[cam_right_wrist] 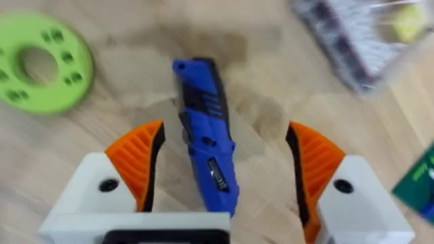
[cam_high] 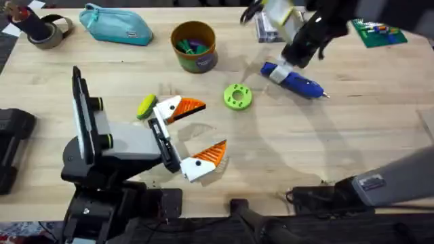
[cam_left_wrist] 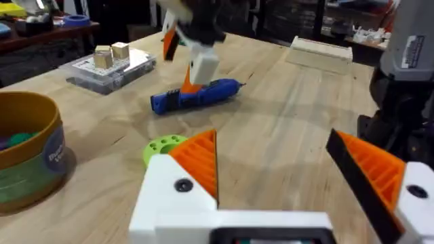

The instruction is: Pick up the gripper from the table and insert it into the empty holder that is missing its gripper. Then pick up a screw, insert it into the mounting hole, and use the screwdriver to tighten it. Finally, clean up the table by picking up the vegetable and placing it into the bucket.

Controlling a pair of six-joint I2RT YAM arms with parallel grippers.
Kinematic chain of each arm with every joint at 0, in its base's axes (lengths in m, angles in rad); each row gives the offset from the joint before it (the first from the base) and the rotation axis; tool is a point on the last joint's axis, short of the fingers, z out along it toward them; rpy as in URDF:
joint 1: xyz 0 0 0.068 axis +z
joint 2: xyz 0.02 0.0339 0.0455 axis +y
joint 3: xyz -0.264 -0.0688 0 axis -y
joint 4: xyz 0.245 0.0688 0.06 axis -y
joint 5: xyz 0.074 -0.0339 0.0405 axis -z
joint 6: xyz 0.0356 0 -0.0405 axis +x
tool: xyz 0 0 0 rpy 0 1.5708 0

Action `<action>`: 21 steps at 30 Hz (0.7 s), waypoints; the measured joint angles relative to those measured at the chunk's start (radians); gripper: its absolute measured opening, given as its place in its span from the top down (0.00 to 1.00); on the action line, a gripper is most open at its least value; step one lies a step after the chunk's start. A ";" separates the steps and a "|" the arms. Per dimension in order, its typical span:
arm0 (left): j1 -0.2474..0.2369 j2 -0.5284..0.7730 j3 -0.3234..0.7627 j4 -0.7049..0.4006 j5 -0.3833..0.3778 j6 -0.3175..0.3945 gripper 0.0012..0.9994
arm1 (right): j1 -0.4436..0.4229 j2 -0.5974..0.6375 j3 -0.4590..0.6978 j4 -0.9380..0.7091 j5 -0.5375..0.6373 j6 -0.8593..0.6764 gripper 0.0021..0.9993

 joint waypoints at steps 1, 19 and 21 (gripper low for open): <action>0.000 0.000 0.000 0.001 -0.004 -0.008 0.01 | 0.000 -0.032 0.000 -0.002 -0.002 0.029 0.00; 0.000 0.528 0.663 -0.479 -0.425 0.066 0.01 | 0.052 -0.611 0.009 -0.049 -0.046 0.617 0.00; 0.000 0.623 0.778 -0.598 -0.476 0.092 0.01 | 0.066 -0.664 0.010 -0.086 -0.051 0.632 0.00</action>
